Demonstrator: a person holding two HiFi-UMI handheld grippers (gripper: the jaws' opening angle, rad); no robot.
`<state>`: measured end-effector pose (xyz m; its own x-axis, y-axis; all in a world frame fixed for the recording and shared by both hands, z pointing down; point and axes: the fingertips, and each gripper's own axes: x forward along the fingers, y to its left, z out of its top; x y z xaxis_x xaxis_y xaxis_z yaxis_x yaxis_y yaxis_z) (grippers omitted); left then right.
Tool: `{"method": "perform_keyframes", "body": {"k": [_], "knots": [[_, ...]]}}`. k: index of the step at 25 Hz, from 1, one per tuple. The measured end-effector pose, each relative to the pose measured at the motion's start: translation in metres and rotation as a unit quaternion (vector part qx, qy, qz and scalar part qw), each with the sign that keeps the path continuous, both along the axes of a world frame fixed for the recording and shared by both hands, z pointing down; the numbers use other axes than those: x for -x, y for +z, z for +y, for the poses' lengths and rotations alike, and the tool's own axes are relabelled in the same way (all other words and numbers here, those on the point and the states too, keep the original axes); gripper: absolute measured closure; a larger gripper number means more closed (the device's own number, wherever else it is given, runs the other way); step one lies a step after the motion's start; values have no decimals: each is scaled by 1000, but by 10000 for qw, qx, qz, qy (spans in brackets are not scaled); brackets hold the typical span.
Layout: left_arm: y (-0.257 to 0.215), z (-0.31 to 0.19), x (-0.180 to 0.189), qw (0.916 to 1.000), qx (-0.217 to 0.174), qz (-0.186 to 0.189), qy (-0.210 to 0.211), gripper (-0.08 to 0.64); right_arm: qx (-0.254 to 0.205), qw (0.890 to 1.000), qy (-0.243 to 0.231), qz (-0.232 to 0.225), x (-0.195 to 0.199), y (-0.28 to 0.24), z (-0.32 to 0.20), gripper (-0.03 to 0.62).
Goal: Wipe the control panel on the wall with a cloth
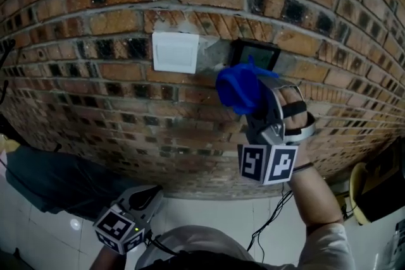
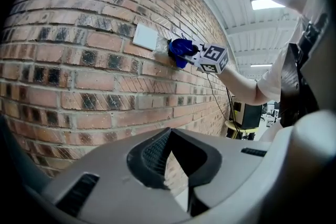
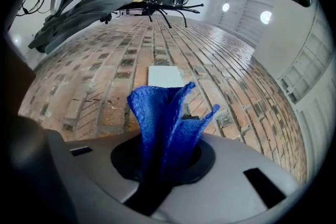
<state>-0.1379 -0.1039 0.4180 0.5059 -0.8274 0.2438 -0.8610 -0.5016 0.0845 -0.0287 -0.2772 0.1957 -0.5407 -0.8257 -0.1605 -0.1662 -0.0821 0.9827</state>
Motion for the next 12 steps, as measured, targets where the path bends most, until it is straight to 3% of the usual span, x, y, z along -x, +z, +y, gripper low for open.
{"method": "perform_keyframes", "body": {"k": [8, 12], "knots": [[-1, 1, -2, 10000, 23, 83, -25, 568, 483, 9984, 63, 282, 5, 60, -17, 506], [2, 3, 2, 10000, 34, 26, -39, 568, 525, 9983, -6, 271, 4, 50, -6, 506]]}}
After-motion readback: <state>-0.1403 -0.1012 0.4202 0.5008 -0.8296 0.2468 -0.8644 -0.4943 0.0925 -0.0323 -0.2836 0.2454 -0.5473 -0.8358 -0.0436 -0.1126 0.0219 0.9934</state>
